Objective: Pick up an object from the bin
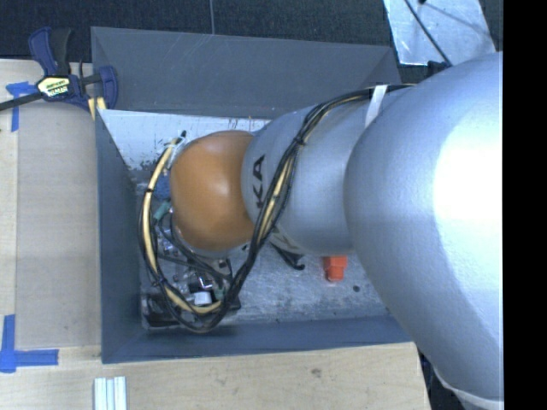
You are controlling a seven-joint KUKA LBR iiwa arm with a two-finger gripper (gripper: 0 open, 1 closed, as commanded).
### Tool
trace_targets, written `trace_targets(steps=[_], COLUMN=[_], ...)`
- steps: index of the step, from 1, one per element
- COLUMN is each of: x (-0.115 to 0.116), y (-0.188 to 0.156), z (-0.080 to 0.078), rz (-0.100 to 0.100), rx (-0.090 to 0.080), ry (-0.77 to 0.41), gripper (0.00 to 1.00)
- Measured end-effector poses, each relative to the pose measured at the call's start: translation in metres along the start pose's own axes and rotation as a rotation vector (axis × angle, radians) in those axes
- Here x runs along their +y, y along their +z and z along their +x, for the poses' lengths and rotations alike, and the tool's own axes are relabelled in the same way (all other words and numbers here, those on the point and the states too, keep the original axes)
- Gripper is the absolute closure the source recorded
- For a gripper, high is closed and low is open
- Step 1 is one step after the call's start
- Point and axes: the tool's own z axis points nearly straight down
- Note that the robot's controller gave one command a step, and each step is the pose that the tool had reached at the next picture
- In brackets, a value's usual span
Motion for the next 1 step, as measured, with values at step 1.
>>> trace_targets(steps=[1], x=[0.0088], y=[0.0398], z=[0.0060], rz=[-0.003], rx=[-0.006], ry=[-0.153], gripper=[0.00])
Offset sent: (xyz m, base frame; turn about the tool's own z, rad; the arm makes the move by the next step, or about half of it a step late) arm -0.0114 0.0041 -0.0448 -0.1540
